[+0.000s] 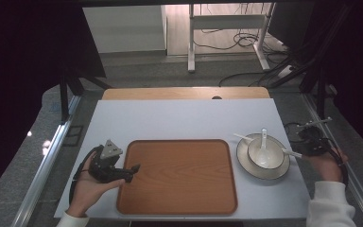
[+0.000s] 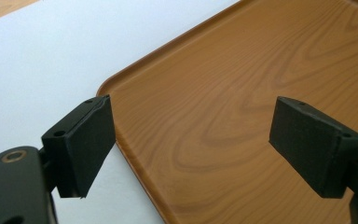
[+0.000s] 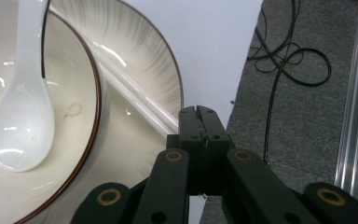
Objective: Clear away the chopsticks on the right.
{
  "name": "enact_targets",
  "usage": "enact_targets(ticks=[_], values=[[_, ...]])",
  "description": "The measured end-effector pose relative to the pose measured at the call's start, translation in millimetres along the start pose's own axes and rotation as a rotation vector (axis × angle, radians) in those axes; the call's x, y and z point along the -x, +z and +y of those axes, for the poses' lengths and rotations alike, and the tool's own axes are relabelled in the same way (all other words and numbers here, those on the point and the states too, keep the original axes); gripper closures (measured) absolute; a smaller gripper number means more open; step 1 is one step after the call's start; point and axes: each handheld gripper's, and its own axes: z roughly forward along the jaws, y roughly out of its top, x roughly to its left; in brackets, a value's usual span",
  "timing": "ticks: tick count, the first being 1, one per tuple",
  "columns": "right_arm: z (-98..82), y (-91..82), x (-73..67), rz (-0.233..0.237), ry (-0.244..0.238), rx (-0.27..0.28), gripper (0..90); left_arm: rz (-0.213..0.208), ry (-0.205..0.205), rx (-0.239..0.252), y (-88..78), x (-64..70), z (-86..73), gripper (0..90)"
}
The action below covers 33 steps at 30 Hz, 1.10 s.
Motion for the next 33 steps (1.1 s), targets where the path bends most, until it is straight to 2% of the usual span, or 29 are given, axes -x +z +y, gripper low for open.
enact_targets(ticks=[6,33], values=[[-1.3,9.3,-2.9,0.002,-0.022,-0.038,90.0,-0.003,-0.004,-0.006,2.4,-1.3,-1.3,14.3],[-2.5,15.1,-5.1,-0.012,-0.045,-0.057,90.0,0.002,0.006,-0.003,2.9,-0.6,-2.0,14.7]])
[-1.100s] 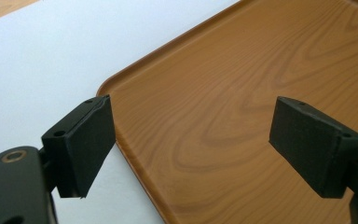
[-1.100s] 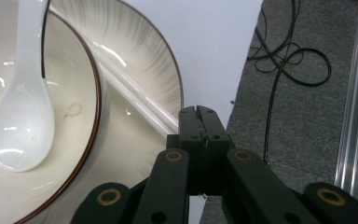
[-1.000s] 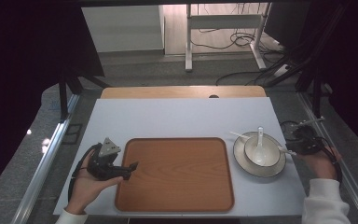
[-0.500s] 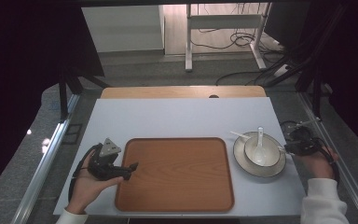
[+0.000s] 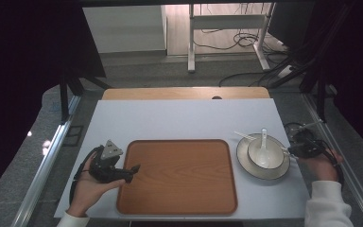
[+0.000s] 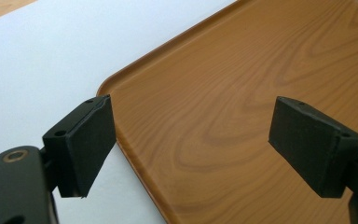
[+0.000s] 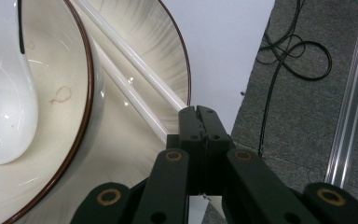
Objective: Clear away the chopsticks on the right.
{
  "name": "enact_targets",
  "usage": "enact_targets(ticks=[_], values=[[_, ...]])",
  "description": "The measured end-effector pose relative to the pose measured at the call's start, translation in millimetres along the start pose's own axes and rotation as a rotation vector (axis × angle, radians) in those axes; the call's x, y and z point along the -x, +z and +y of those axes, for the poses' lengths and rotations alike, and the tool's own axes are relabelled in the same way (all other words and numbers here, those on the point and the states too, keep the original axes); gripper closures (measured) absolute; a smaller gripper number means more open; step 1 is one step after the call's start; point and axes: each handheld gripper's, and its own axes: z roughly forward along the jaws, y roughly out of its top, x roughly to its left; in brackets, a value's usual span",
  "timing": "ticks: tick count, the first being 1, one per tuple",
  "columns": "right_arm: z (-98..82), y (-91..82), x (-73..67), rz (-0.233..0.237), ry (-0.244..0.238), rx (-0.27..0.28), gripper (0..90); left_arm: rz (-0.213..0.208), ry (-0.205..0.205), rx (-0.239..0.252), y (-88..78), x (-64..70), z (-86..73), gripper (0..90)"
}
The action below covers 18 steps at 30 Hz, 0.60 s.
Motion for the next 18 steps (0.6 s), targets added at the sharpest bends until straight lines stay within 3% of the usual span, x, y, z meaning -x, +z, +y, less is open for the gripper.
enact_targets(ticks=[6,10,11,12,13,15,18], values=[[-0.8,-0.3,0.5,0.003,0.007,0.002,90.0,0.004,0.007,0.011,-0.6,0.6,-0.2,15.1],[-0.6,-9.7,4.6,0.002,0.011,0.035,89.4,0.004,0.004,0.022,-3.2,0.1,0.8,15.2],[0.2,-13.6,6.0,0.002,0.012,0.047,86.6,0.003,0.0,0.026,-4.4,0.0,1.1,15.3],[1.8,-18.0,7.4,-0.002,0.011,0.06,77.9,0.003,-0.001,0.029,-4.9,-0.2,1.1,15.3],[4.8,-22.3,8.4,-0.038,0.002,0.071,62.4,0.004,-0.002,0.032,-5.9,0.0,0.9,15.3],[6.7,-23.3,8.6,-0.052,-0.014,0.066,57.8,0.004,-0.003,0.032,-6.2,0.1,0.8,15.3],[11.9,-22.7,15.0,-0.049,-0.082,0.03,48.1,0.005,0.0,0.031,-7.0,0.5,0.8,15.3]])
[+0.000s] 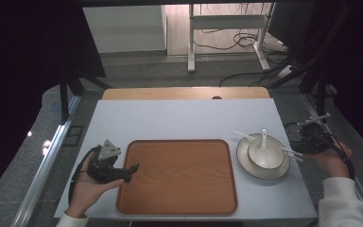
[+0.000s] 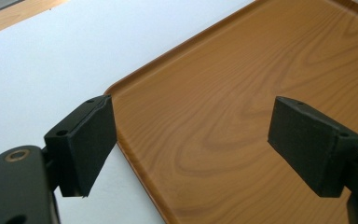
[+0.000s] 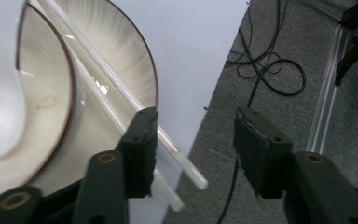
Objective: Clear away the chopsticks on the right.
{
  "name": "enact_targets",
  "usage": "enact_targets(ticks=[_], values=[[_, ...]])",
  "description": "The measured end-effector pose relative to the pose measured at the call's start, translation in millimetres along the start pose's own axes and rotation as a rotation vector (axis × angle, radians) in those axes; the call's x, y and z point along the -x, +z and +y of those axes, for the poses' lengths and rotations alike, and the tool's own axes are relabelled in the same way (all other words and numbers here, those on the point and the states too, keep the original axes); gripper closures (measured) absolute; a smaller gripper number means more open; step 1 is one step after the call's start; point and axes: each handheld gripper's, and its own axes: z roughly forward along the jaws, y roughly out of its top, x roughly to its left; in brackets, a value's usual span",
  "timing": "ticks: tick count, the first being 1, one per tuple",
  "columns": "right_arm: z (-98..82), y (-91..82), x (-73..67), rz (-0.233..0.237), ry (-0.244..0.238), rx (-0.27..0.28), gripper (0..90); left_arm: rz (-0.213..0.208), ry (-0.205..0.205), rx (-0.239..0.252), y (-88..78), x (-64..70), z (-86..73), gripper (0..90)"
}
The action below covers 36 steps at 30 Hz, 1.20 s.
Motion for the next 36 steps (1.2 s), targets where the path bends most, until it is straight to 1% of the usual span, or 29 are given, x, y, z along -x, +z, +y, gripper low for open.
enact_targets(ticks=[1,2,4,8,10,12,13,16,18,19,20,21,25,26,27,29,32,34,36], values=[[0.8,-0.1,1.6,0.003,-0.013,-0.01,47.5,0.0,-0.001,0.0,0.1,-0.3,0.0,15.2],[2.1,-0.5,3.5,0.003,-0.035,-0.025,46.5,0.001,-0.002,-0.001,0.2,-0.7,-0.1,15.2],[4.0,-1.0,6.0,0.007,-0.08,-0.038,45.0,0.0,-0.007,0.004,0.3,-1.3,-0.7,15.2],[5.9,4.5,11.1,0.078,-0.122,-0.066,44.2,0.002,-0.007,0.003,0.2,-1.4,-1.0,15.2],[6.3,8.1,11.8,0.1,-0.147,-0.09,45.3,0.003,-0.005,-0.001,1.0,-1.0,-1.2,15.2],[6.2,11.4,12.0,0.108,-0.161,-0.108,47.8,0.004,-0.004,-0.005,2.1,-0.7,-1.5,15.2],[5.0,14.5,12.8,0.126,-0.176,-0.118,49.5,0.004,-0.004,-0.008,2.5,-0.7,-1.6,15.2],[3.2,18.8,14.8,0.133,-0.184,-0.124,51.7,0.007,-0.003,-0.014,3.5,-0.4,-1.8,15.2],[2.5,20.0,14.6,0.141,-0.18,-0.126,52.0,0.007,-0.004,-0.014,3.7,-0.3,-1.9,15.2],[1.6,22.3,13.7,0.149,-0.19,-0.135,53.2,0.007,-0.004,-0.015,3.9,-0.4,-2.0,15.2],[1.6,22.3,13.7,0.149,-0.19,-0.135,53.2,0.008,-0.004,-0.015,4.0,-0.4,-2.1,15.2],[1.2,24.4,12.7,0.148,-0.203,-0.145,54.7,0.009,-0.004,-0.015,4.1,-0.4,-2.1,15.2],[1.9,26.2,11.9,0.148,-0.222,-0.154,56.7,0.009,-0.002,-0.017,4.1,0.3,-1.7,15.3],[3.0,26.8,11.6,0.151,-0.226,-0.166,58.2,0.01,-0.002,-0.016,4.0,0.4,-1.4,15.3],[3.4,27.7,11.9,0.149,-0.239,-0.172,58.5,0.01,-0.002,-0.016,4.1,0.6,-1.3,15.4],[3.6,28.7,11.8,0.148,-0.246,-0.177,59.1,0.01,0.0,-0.016,4.3,0.6,-1.1,15.3],[4.1,33.8,11.3,0.154,-0.266,-0.202,61.4,0.012,-0.001,-0.017,4.7,0.3,-1.2,15.3],[4.2,35.3,11.1,0.157,-0.268,-0.203,62.2,0.013,-0.001,-0.017,4.6,0.2,-1.1,15.4],[4.2,37.5,11.0,0.163,-0.28,-0.207,64.3,0.013,0.0,-0.017,4.3,0.1,-0.9,15.4]])
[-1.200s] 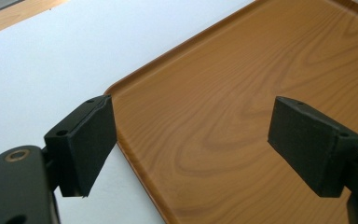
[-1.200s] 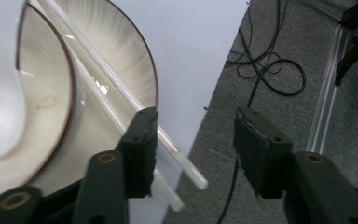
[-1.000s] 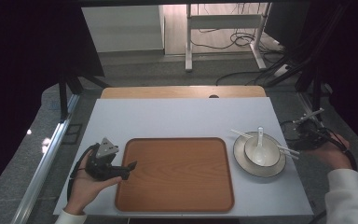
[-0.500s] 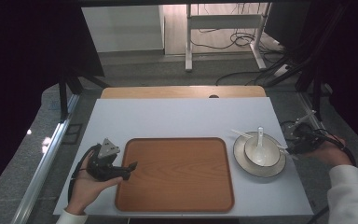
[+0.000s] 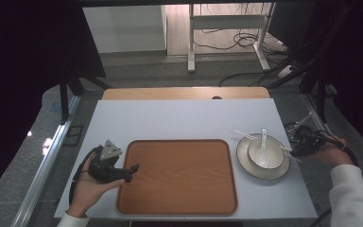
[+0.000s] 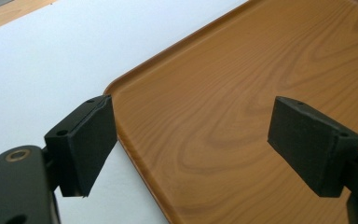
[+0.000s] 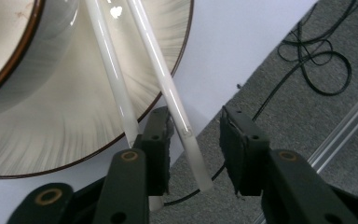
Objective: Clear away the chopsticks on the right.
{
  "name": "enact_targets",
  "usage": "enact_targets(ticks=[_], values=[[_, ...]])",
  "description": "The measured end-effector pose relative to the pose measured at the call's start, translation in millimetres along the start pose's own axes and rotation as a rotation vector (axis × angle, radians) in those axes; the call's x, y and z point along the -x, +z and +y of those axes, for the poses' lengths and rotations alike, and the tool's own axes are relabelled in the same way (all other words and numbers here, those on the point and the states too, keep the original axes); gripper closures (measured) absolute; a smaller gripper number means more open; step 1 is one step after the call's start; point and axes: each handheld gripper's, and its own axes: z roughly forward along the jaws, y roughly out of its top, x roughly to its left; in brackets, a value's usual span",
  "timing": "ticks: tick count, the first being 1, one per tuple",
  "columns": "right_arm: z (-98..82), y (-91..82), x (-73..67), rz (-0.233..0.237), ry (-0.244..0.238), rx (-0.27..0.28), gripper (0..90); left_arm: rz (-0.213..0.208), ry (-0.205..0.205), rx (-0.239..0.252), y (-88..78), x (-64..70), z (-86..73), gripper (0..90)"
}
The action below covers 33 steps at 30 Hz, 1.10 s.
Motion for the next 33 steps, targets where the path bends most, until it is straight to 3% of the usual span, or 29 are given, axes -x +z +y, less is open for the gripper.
enact_targets(ticks=[8,23,27,29,33], values=[[-0.3,4.5,0.7,0.028,-0.042,-0.003,75.9,-0.001,0.003,-0.007,2.2,0.2,-0.3,15.5],[-4.1,2.2,-1.9,0.039,-0.075,0.02,83.5,-0.003,0.007,-0.008,3.8,1.5,0.5,15.6],[-4.8,-2.7,-1.1,0.026,-0.049,0.041,83.9,-0.003,0.007,-0.007,3.4,1.4,0.7,15.6],[-6.5,-10.3,0.8,0.045,-0.001,0.068,84.1,-0.002,0.01,-0.004,3.2,1.1,1.2,15.6],[-9.2,-20.4,1.7,0.029,0.039,0.095,84.1,-0.003,0.013,0.0,2.3,0.0,2.2,15.6]])
